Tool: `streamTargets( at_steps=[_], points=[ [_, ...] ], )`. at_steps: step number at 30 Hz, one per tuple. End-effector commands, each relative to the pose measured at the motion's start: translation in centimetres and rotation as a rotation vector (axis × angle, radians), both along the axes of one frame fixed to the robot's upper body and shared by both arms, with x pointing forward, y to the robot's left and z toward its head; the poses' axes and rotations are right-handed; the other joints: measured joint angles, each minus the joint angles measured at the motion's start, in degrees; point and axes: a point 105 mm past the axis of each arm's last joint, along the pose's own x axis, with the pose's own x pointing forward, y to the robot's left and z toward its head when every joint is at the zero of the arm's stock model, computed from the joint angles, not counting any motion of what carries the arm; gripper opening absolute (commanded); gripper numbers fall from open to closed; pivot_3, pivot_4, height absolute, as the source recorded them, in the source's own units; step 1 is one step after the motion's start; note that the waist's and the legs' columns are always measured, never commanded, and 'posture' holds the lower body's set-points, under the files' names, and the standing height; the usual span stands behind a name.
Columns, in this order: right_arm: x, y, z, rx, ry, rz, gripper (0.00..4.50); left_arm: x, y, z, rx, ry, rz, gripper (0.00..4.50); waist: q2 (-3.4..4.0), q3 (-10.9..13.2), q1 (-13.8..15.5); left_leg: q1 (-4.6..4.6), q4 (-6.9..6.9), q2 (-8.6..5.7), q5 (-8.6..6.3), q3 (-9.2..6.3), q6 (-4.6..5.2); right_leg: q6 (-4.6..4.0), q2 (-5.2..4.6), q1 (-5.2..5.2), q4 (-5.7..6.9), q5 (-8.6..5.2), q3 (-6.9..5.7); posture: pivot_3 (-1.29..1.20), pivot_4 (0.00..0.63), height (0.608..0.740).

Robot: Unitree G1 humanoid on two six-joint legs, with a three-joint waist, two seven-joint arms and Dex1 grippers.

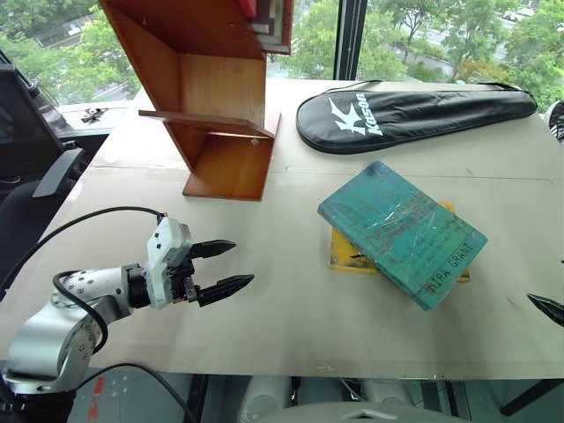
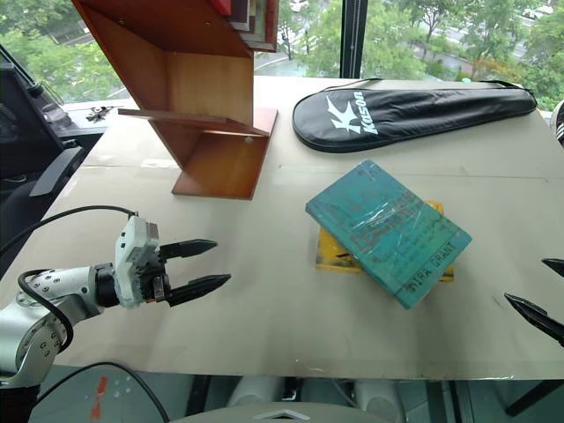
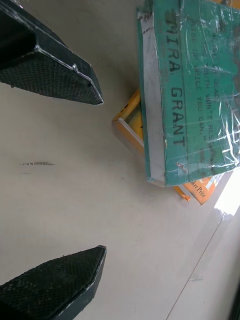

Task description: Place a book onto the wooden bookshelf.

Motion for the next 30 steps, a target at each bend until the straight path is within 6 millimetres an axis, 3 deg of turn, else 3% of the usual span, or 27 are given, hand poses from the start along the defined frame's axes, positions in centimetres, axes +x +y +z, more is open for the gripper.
streamTargets(
  at_steps=[1,9,11,13,14,17,18,21,24,30],
  points=[
    [1.1,0.1,1.6,-0.046,-0.098,-0.022,4.5,0.3,-0.6,1.7,-0.011,-0.06,-0.036,4.49,0.0,0.0,0.0,0.0,0.0,0.0,0.0,0.0,0.0,0.0,0.0,0.0,0.0,0.0,0.0,0.0,0.15,0.74],
    [6.7,4.7,4.1,0.07,-0.079,-0.012,4.5,-0.2,-4.2,4.8,-0.086,-0.158,-0.207,4.49,0.13,0.0,-0.2,0.0,0.01,0.0,0.1,0.06,-0.17,0.15,0.05,-0.01,-0.01,0.15,-0.01,0.0,0.15,0.74],
    [8.2,4.9,4.4,0.006,-0.064,-0.023,3.94,-0.7,-4.8,5.2,-0.087,-0.17,-0.246,4.5,0.13,0.0,-0.1,-0.08,0.01,0.0,0.11,0.06,-0.18,0.16,0.07,-0.09,-0.01,0.15,-0.03,0.0,0.15,0.74],
    [11.3,4.8,4.5,-0.064,-0.048,-0.065,3.66,-1.1,-5.3,5.6,-0.084,-0.201,-0.278,4.5,0.11,0.1,-0.5,-0.09,0.02,-0.01,0.13,0.08,-0.21,0.17,0.08,-0.11,-0.03,0.15,-0.03,0.0,0.15,0.74],
    [12.5,4.8,4.5,-0.1,-0.036,-0.077,2.91,-1.2,-5.4,5.7,-0.086,-0.213,-0.286,4.5,0.12,0.1,-0.5,-0.06,0.04,-0.02,0.13,0.13,-0.21,0.17,0.09,-0.09,-0.03,0.16,0.01,0.0,0.15,0.74],
    [14.9,4.6,3.8,-0.176,0.008,-0.113,1.75,-1.7,-5.8,5.8,-0.087,-0.221,-0.309,4.5,0.09,0.1,-0.4,-0.08,0.03,-0.05,0.13,0.14,-0.21,0.16,0.11,-0.11,-0.07,0.15,0.0,0.0,0.15,0.74],
    [15.7,4.4,3.1,-0.225,0.03,-0.118,1.16,-1.9,-5.9,5.7,-0.085,-0.221,-0.313,4.5,0.09,0.1,-0.2,-0.15,0.02,-0.05,0.14,0.14,-0.22,0.16,0.11,-0.17,-0.08,0.15,-0.01,0.0,0.15,0.74],
    [16.3,3.9,0.4,-0.37,0.125,-0.084,0.08,-2.2,-6.3,5.6,-0.093,-0.224,-0.306,4.5,0.09,0.1,0.1,-0.32,0.01,-0.05,0.16,0.09,-0.25,0.19,0.11,-0.23,-0.17,0.13,-0.14,0.0,0.15,0.74],
    [15.7,4.7,-0.4,-0.365,0.202,-0.011,0.08,-2.4,-6.0,5.4,-0.087,-0.22,-0.284,4.5,0.11,0.1,0.0,-0.97,0.14,-0.05,0.17,0.08,-0.26,0.23,0.08,-0.73,-0.19,0.16,-0.18,0.0,0.15,0.74],
    [14.4,8.5,0.3,-0.252,0.221,0.107,0.08,-2.6,-5.5,4.3,-0.078,-0.185,-0.248,4.5,0.13,0.1,-0.4,-0.97,0.14,-0.01,0.17,0.08,-0.27,0.24,0.13,-0.8,-0.08,0.16,-0.14,0.0,0.15,0.74]
  ],
)
